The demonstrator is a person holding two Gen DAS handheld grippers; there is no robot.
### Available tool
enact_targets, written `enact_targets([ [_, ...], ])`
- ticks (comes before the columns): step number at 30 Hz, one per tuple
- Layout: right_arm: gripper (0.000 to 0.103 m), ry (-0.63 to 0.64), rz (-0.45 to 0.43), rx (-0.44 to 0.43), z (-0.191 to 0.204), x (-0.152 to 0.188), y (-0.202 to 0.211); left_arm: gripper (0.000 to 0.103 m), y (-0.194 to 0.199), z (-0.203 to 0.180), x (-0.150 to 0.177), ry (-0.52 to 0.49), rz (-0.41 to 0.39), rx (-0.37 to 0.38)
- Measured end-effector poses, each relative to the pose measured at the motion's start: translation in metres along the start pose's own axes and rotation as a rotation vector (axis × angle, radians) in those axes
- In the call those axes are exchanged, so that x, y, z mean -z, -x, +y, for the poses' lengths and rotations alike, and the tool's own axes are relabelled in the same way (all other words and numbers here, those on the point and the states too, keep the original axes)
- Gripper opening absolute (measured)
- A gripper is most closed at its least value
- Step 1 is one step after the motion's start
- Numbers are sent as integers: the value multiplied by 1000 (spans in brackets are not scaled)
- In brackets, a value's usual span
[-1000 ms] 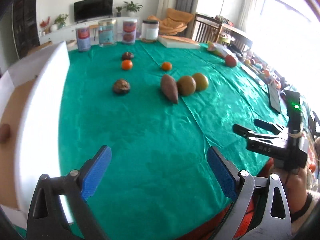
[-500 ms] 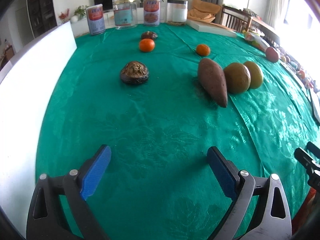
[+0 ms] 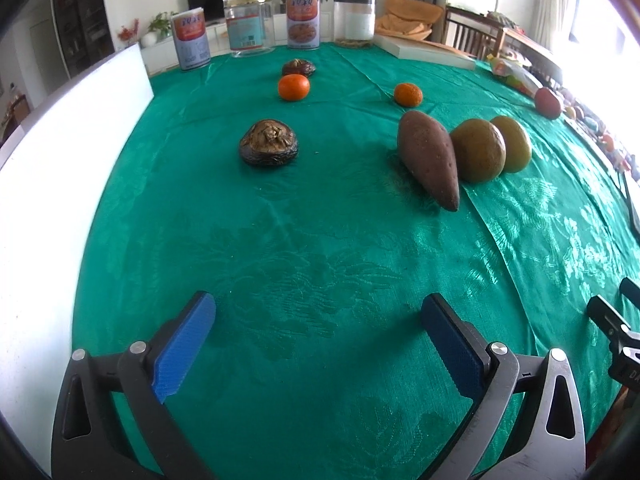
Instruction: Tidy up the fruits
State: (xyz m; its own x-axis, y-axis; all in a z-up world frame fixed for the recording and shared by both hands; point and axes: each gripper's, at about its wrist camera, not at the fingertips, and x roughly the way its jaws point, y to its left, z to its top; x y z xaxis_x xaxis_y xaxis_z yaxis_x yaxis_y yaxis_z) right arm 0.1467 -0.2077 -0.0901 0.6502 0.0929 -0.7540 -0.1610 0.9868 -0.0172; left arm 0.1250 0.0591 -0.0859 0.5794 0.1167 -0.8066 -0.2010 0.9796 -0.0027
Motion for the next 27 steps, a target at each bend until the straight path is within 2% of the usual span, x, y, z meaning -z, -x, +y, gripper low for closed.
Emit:
enact_targets([
  [27,103,16,-19,-2,1,3,1,103,0,0,0,0,0,0],
])
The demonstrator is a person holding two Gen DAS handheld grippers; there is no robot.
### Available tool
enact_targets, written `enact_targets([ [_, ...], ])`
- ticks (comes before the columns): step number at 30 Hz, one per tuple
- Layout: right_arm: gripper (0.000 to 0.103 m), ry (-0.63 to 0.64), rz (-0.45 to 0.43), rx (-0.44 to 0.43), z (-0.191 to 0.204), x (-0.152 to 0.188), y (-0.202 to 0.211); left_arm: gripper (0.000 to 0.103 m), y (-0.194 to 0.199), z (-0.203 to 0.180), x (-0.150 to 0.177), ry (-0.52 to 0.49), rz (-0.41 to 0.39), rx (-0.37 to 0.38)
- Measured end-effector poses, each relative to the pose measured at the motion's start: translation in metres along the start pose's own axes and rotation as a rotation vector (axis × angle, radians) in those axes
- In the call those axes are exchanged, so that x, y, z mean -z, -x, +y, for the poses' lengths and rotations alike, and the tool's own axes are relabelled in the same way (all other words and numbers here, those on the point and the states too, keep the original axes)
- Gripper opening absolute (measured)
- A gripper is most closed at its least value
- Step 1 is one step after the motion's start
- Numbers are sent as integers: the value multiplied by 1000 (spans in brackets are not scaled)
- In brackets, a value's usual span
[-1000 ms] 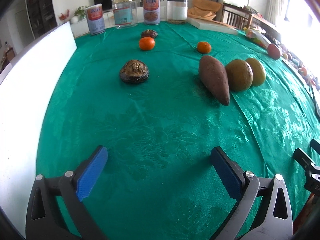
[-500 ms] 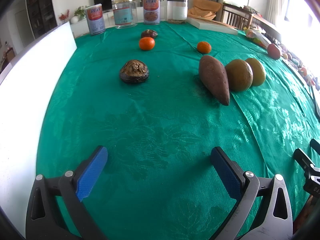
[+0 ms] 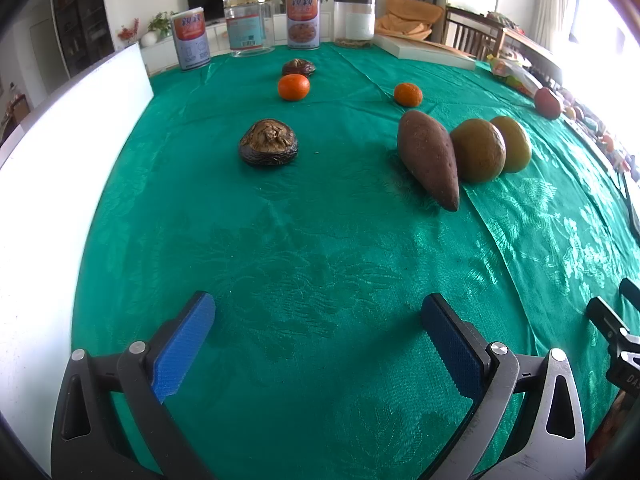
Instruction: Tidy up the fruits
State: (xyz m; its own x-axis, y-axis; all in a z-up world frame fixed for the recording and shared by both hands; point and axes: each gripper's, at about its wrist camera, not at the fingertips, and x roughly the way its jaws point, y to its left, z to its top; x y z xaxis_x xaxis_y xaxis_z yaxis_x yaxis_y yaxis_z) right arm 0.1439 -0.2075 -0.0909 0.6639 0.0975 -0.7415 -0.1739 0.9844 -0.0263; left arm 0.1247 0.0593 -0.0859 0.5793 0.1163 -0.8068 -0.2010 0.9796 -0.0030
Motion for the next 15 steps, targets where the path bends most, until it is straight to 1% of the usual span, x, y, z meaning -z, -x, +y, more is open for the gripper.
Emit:
enact_targets([
  [15,103,1,1,-3,-1,1,1,103,0,0,0,0,0,0],
])
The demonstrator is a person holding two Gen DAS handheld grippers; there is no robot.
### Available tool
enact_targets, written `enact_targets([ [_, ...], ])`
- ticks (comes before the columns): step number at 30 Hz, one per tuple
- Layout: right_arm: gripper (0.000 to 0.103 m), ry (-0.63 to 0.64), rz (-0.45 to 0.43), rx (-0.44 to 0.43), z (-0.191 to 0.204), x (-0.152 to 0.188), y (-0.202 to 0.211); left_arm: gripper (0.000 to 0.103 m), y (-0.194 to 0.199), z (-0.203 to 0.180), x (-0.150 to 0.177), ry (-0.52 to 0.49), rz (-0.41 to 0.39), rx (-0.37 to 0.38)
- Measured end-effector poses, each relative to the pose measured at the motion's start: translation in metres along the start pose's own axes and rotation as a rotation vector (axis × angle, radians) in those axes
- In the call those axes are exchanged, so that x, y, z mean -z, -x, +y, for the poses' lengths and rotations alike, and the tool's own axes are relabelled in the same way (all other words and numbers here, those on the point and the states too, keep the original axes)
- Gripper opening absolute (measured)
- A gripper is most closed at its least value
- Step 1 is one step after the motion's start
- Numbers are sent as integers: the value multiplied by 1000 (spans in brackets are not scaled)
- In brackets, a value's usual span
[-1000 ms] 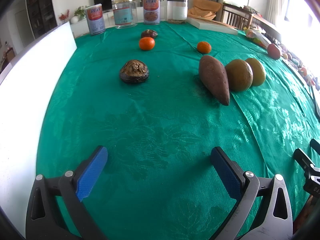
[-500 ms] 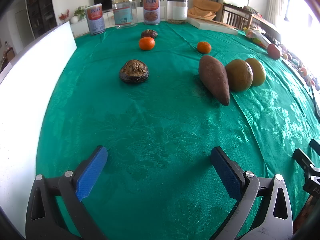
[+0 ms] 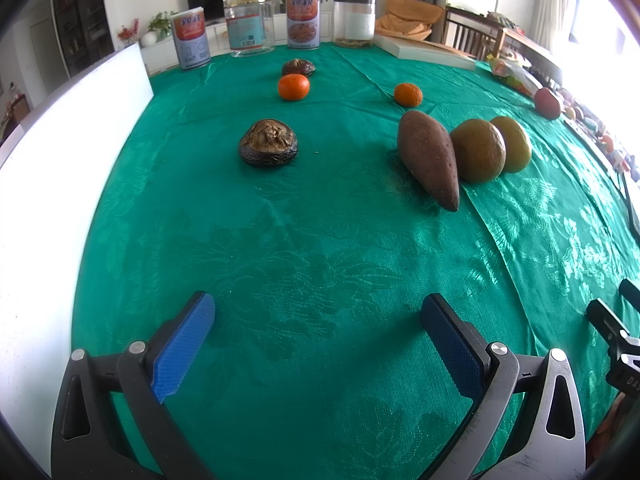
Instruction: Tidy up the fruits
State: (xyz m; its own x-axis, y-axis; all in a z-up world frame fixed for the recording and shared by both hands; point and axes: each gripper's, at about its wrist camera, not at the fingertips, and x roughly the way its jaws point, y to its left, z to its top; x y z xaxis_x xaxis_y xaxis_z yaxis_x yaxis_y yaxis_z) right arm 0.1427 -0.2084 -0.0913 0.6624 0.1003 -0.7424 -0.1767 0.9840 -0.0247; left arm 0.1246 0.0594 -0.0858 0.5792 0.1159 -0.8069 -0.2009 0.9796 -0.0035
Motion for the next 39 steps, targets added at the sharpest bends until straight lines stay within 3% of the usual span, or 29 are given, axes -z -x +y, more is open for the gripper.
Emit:
enact_targets([
  [25,103,3,59,-7,3,-6,-2,103,0,0,0,1,1,2],
  [39,103,89,109,-91,2,1,6,103,-2,-1,-1,14,1,-13],
])
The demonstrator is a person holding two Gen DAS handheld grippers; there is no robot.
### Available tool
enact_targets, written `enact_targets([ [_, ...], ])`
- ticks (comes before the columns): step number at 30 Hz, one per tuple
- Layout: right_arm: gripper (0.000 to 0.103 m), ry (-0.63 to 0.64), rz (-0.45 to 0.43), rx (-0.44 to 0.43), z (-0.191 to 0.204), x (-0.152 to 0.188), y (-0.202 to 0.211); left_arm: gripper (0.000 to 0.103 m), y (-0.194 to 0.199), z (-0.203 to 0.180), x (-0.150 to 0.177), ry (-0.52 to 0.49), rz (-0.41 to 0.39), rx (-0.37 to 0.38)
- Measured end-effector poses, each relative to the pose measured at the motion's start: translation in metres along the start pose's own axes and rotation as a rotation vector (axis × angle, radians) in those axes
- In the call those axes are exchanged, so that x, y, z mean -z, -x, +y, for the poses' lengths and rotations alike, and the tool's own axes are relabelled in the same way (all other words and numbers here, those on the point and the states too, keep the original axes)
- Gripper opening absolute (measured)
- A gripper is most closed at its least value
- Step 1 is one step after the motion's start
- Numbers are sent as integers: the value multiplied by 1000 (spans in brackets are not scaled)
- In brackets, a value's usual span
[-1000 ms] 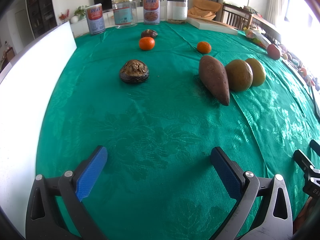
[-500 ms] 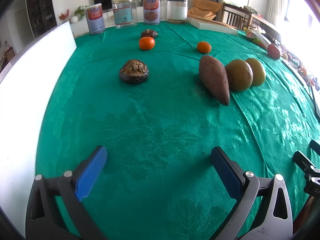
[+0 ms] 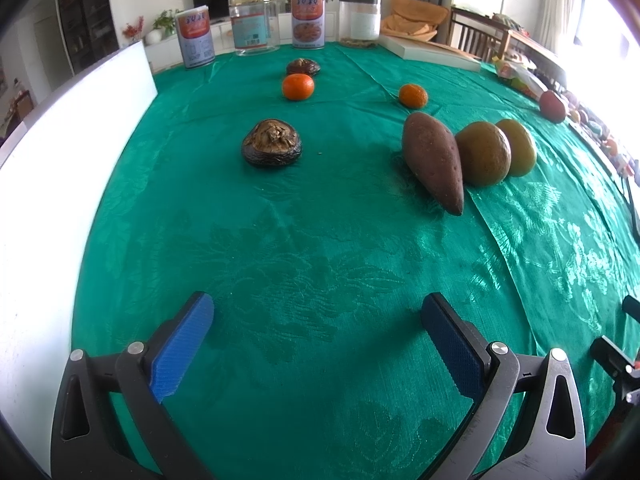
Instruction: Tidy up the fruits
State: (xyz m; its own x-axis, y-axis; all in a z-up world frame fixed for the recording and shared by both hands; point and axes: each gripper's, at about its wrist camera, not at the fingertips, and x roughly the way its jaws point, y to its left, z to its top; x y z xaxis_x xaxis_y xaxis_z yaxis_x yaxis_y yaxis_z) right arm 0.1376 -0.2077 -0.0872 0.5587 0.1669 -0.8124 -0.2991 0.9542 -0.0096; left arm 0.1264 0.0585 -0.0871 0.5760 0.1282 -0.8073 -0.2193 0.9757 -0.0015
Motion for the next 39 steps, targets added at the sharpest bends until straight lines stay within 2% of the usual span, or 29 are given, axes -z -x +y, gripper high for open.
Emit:
enact_targets([
  [4,103,-32,3,-60,-9,-1,3,103,0,0,0,0,0,0],
  [8,103,-142,-30,-156,-30,0,9,103,0,0,0,1,0,1],
  [12,103,-198,-48,-122,-36,0,10,103,0,0,0,1,0,1],
  [18,103,-182,-61,-20,-23,-2,6,103,0,0,0,1,0,1],
  [22,103,-208,-93,-1,-23,2,7,103,0,0,0,1,0,1],
  [26,103,-113,-53,101,-7,1,-1,103,0,0,0,-1,0,-1],
  [39,103,-125,-62,114,-5,2,0,103,0,0,0,-2,0,-2],
])
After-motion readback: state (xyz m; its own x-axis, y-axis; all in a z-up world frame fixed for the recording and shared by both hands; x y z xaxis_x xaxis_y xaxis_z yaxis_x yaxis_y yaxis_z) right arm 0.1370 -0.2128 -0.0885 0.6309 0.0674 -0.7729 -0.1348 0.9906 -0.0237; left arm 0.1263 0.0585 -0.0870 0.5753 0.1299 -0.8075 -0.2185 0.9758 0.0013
